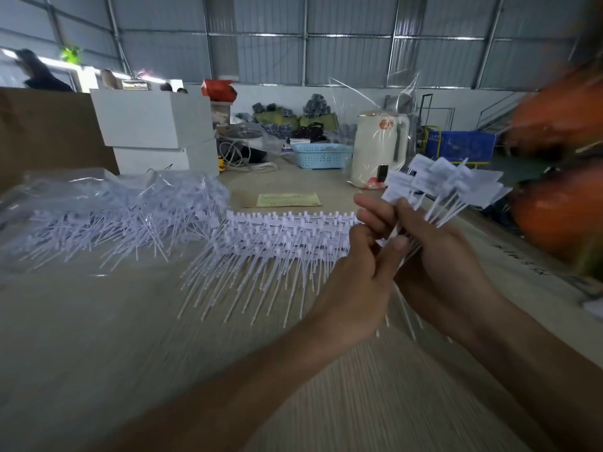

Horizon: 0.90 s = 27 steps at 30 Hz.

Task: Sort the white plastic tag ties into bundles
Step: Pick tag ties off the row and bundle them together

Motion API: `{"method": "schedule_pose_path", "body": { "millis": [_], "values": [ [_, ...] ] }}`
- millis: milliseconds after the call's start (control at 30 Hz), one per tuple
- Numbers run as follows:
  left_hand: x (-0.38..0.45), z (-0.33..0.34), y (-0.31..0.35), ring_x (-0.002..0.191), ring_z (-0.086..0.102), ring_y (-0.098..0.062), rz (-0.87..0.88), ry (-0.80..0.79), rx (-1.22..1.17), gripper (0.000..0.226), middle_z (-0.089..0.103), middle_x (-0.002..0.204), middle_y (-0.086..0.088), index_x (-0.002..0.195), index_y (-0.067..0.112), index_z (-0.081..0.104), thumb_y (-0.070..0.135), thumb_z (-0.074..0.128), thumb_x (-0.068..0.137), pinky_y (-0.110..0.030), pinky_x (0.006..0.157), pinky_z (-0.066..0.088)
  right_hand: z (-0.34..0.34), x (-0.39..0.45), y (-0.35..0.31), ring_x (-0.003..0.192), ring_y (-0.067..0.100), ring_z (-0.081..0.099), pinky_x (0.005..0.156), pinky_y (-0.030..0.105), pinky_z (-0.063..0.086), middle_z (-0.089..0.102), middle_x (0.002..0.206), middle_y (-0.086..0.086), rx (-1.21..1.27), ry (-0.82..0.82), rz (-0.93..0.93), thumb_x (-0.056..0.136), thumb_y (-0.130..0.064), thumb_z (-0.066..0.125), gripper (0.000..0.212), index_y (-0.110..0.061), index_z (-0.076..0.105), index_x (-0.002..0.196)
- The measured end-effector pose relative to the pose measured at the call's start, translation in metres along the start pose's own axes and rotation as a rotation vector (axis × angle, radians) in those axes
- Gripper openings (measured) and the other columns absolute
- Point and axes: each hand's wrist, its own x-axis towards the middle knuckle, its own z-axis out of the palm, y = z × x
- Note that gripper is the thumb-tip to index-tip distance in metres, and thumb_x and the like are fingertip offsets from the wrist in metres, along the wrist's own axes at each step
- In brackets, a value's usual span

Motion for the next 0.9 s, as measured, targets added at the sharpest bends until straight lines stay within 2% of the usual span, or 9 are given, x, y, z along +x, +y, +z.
{"method": "schedule_pose_path", "body": {
  "millis": [133,200,267,333,500,567,667,800,900],
  "values": [
    [0.003,-0.002,0.005,0.076,0.055,0.02,-0.109,-0.018,0.006,0.102,0.066,0.123,0.015,0.148,0.04,0.023,0.099,0.013,0.066,-0.012,0.069,0.04,0.004,-0.004,0.0,0.12,0.013,0.063,0.098,0.028,0.051,0.071,0.123,0.005,-0.037,-0.077,0.051,0.096,-0.023,0.055,0.028,-0.014,0.076,0.111],
    [0.002,-0.002,0.009,0.064,0.055,0.022,-0.164,-0.032,0.045,0.114,0.066,0.105,0.015,0.152,0.047,0.011,0.104,0.001,0.053,-0.016,0.063,0.038,0.003,-0.005,0.002,0.118,0.02,0.065,0.098,0.037,0.051,0.073,0.119,0.008,-0.108,-0.071,0.077,0.089,-0.026,0.06,0.03,-0.014,0.075,0.112],
    [-0.003,-0.003,0.01,0.066,0.065,0.006,-0.202,-0.046,0.087,0.111,0.067,0.091,0.012,0.145,0.053,0.012,0.105,-0.005,0.048,-0.027,0.06,0.045,0.002,-0.004,0.0,0.109,0.028,0.067,0.09,0.051,0.044,0.074,0.113,0.011,-0.172,-0.017,0.06,0.095,-0.027,0.054,0.028,-0.013,0.076,0.106],
    [-0.005,-0.005,0.008,0.065,0.069,-0.006,-0.198,-0.055,0.068,0.098,0.07,0.085,0.005,0.132,0.054,0.019,0.104,-0.003,0.051,-0.032,0.058,0.049,0.0,-0.001,-0.005,0.098,0.029,0.071,0.083,0.048,0.051,0.075,0.106,0.015,-0.178,0.041,-0.023,0.104,-0.027,0.044,0.034,-0.006,0.071,0.11],
    [-0.003,-0.015,0.011,0.1,0.057,0.012,-0.034,-0.039,-0.063,0.075,0.054,0.116,0.024,0.133,0.053,0.023,0.093,0.032,0.07,-0.023,0.079,0.049,-0.012,0.001,-0.014,0.06,0.021,0.059,0.059,0.034,0.052,0.062,0.071,0.008,-0.405,0.046,-0.174,0.105,-0.032,0.046,0.032,-0.008,0.067,0.107],
    [-0.002,-0.015,0.015,0.112,0.054,0.011,0.007,-0.078,-0.109,0.076,0.053,0.121,0.026,0.135,0.051,0.03,0.082,0.055,0.07,-0.022,0.089,0.053,-0.008,-0.001,-0.006,0.063,0.022,0.054,0.061,0.039,0.046,0.054,0.068,0.017,-0.547,0.013,-0.198,0.102,-0.035,0.05,0.032,-0.007,0.064,0.1],
    [0.0,-0.016,0.014,0.102,0.061,0.012,-0.025,-0.078,-0.2,0.081,0.061,0.11,0.028,0.13,0.045,0.038,0.07,0.071,0.061,-0.016,0.082,0.055,-0.001,-0.003,0.003,0.072,0.022,0.049,0.061,0.04,0.04,0.044,0.078,0.037,-0.615,-0.056,-0.191,0.096,-0.039,0.058,0.045,0.006,0.052,0.093],
    [0.0,-0.019,0.014,0.101,0.053,0.023,-0.012,-0.065,-0.178,0.079,0.059,0.11,0.032,0.131,0.044,0.037,0.072,0.067,0.064,0.001,0.073,0.045,-0.001,-0.004,-0.003,0.075,0.021,0.06,0.066,0.03,0.053,0.058,0.077,0.024,-0.518,-0.017,-0.166,0.094,-0.033,0.066,0.031,-0.003,0.064,0.087],
    [0.0,-0.018,0.013,0.101,0.054,0.022,-0.005,-0.072,-0.192,0.08,0.056,0.113,0.028,0.136,0.043,0.034,0.071,0.065,0.067,-0.001,0.073,0.046,0.001,-0.004,-0.01,0.081,0.024,0.069,0.074,0.034,0.058,0.068,0.08,0.01,-0.333,0.013,-0.13,0.095,-0.024,0.063,0.018,-0.016,0.073,0.082]
  ]
}}
